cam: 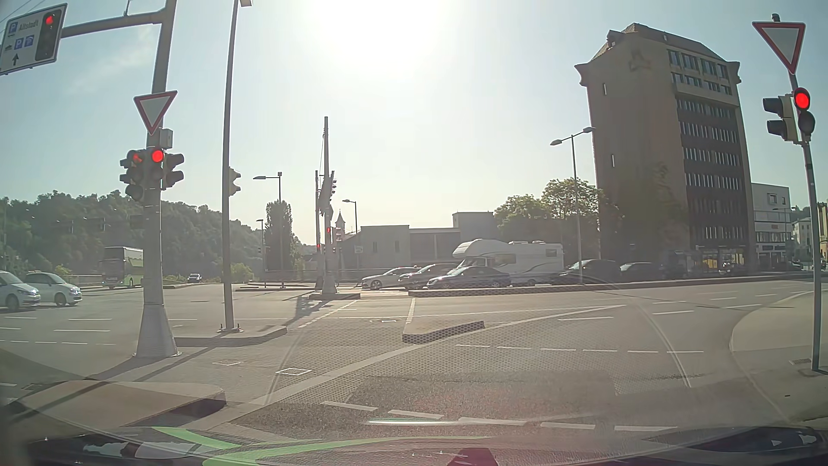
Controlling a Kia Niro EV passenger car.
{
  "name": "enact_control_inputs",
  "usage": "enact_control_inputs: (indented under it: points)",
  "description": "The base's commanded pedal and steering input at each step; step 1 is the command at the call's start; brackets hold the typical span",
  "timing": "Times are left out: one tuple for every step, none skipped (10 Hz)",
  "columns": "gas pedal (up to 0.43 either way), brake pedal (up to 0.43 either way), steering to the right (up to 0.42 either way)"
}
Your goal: Follow the waypoints while adhering to traffic rules and regulations
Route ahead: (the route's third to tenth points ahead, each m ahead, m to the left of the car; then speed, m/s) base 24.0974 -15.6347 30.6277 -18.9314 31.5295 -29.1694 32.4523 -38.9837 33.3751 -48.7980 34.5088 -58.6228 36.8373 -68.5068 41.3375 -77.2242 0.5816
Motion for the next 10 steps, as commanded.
enact_control_inputs:
  points:
    - [0.0,0.22,0.127]
    - [0.0,0.22,0.122]
    - [0.0,0.226,0.121]
    - [0.0,0.22,0.12]
    - [0.0,0.226,0.119]
    - [0.0,0.226,0.118]
    - [0.0,0.232,0.116]
    - [0.0,0.232,0.115]
    - [0.0,0.232,0.115]
    - [0.0,0.232,0.115]
